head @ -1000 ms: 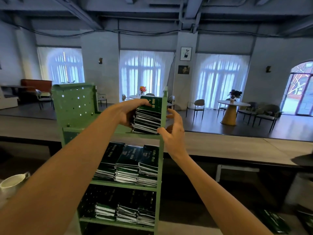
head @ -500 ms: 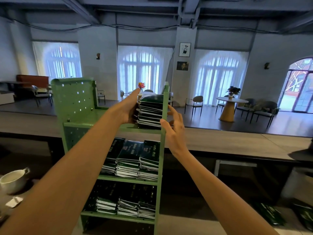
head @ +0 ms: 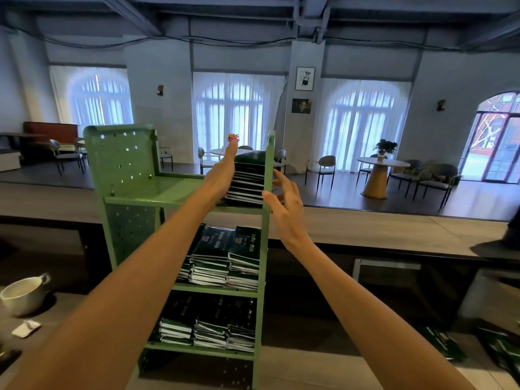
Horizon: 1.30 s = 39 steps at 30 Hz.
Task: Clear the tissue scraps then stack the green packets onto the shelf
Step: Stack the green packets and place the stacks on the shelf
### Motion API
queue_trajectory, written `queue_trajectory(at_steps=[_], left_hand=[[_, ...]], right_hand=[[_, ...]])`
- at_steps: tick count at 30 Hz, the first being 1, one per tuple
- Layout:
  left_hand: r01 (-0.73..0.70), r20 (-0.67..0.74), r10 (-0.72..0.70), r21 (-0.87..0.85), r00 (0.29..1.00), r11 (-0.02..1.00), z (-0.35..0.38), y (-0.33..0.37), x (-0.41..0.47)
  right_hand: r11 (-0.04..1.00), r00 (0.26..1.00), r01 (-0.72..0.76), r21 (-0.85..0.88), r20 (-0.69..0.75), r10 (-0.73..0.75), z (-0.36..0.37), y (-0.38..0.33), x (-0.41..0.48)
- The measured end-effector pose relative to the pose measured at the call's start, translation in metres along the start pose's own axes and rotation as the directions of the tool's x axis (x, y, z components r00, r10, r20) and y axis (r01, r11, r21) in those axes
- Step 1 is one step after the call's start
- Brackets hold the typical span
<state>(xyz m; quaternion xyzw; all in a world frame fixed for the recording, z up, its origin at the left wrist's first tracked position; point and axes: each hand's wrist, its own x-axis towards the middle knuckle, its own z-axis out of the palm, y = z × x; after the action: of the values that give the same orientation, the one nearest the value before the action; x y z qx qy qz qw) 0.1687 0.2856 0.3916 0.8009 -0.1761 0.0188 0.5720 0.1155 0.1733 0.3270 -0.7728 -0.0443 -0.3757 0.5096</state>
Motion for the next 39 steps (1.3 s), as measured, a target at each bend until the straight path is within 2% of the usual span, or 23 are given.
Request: queue_trajectory(at_steps=[3,5,8,11,12,13,17,22,27,30,34,39], left_hand=[[-0.067,-0.149,0.076,0.066,0.986,0.996,0.001,0.001,-0.013],[-0.145,-0.319,0.176,0.118,0.931,0.982,0.002,-0.001,-0.025],[-0.315,-0.466,0.389,0.231,0.794,0.92,0.011,-0.011,-0.05],[-0.437,-0.562,0.551,0.338,0.617,0.834,0.037,-0.023,-0.084],[-0.449,-0.564,0.564,0.345,0.603,0.824,0.048,-0.029,-0.093],[-0.461,-0.537,0.568,0.335,0.623,0.822,0.062,-0.035,-0.102],[-0.506,-0.29,0.598,0.335,0.747,0.795,0.131,-0.059,-0.128],[-0.36,-0.079,0.417,0.378,0.905,0.853,0.231,-0.082,-0.143],[-0.206,0.094,0.183,0.454,0.979,0.867,0.347,-0.094,-0.153],[-0.113,0.186,0.029,0.458,0.982,0.882,0.424,-0.094,-0.156],[-0.036,0.325,-0.147,0.498,0.934,0.867,0.512,-0.095,-0.156],[0.044,0.369,-0.313,0.585,0.875,0.81,0.58,-0.111,-0.135]], right_hand=[[1.0,1.0,-0.001,0.023,-0.006,0.001,-0.004,0.003,-0.003],[1.0,0.999,-0.007,0.0,-0.041,0.007,-0.009,0.008,-0.007],[0.996,0.998,-0.031,-0.086,-0.064,0.026,-0.021,0.019,-0.021],[0.984,0.997,-0.034,-0.175,-0.072,0.022,-0.039,0.037,-0.044],[0.979,0.997,-0.043,-0.201,-0.078,0.027,-0.047,0.044,-0.054],[0.972,0.996,-0.051,-0.228,-0.084,0.033,-0.056,0.052,-0.063],[0.928,0.994,-0.105,-0.357,-0.068,0.087,-0.097,0.088,-0.098],[0.855,0.98,-0.191,-0.482,-0.038,0.197,-0.171,0.141,-0.137],[0.703,0.929,-0.277,-0.655,0.006,0.371,-0.267,0.213,-0.169],[0.607,0.862,-0.334,-0.721,0.028,0.507,-0.331,0.257,-0.183],[0.512,0.729,-0.428,-0.745,0.05,0.682,-0.407,0.304,-0.196],[0.439,0.585,-0.509,-0.741,0.077,0.808,-0.46,0.354,-0.197]])
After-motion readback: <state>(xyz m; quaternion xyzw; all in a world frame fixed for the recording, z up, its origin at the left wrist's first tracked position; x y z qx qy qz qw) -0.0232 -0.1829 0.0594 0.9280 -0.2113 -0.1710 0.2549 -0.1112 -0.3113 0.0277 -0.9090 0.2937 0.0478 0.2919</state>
